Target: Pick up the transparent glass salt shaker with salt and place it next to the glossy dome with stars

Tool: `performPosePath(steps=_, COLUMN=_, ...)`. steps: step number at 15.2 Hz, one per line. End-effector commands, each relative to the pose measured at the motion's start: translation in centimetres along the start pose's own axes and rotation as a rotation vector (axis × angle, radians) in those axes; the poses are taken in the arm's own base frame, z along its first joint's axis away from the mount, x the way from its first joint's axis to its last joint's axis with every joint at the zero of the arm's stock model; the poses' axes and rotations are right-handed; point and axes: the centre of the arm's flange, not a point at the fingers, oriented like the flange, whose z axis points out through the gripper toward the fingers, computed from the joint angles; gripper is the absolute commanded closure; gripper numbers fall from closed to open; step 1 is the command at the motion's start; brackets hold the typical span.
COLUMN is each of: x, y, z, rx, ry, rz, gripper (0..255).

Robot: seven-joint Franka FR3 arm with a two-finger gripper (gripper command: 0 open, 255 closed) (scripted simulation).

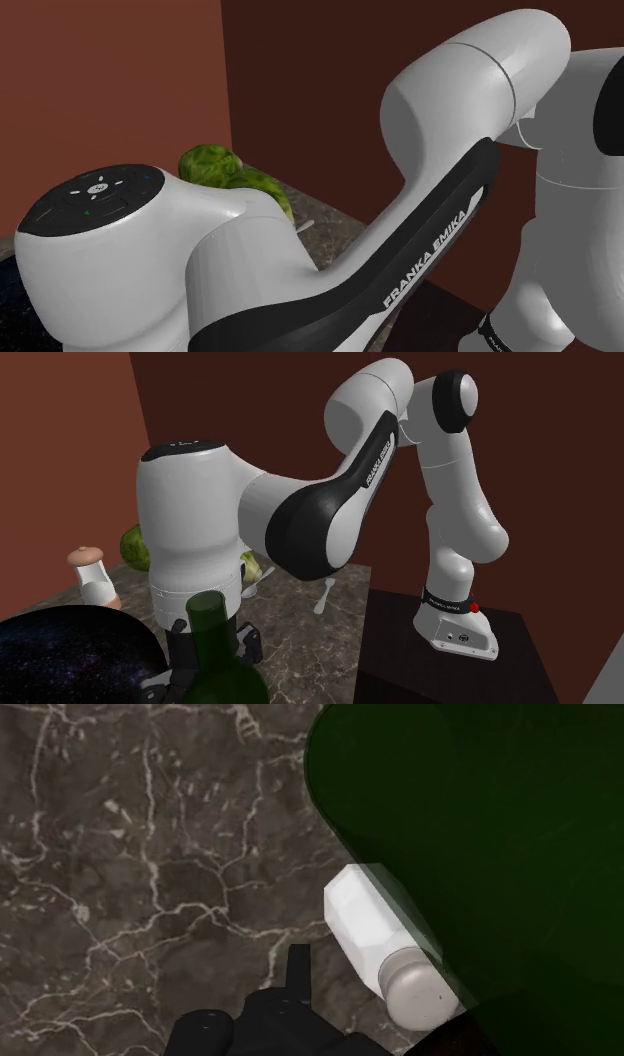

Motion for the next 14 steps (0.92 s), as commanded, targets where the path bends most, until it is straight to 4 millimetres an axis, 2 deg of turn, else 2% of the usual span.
performPosePath(steps=1, x=0.0, y=0.0, z=0.0, rx=0.0, ry=0.0, rz=0.0, gripper=0)
performPosePath(steps=2, x=0.0, y=0.0, z=0.0, rx=0.0, ry=0.0, rz=0.0, gripper=0)
performPosePath(steps=6, x=0.0, y=0.0, z=-5.0, rx=0.0, ry=0.0, rz=0.0, gripper=0)
performPosePath(steps=14, x=0.0, y=0.0, z=-5.0, rx=0.0, ry=0.0, rz=0.0, gripper=0)
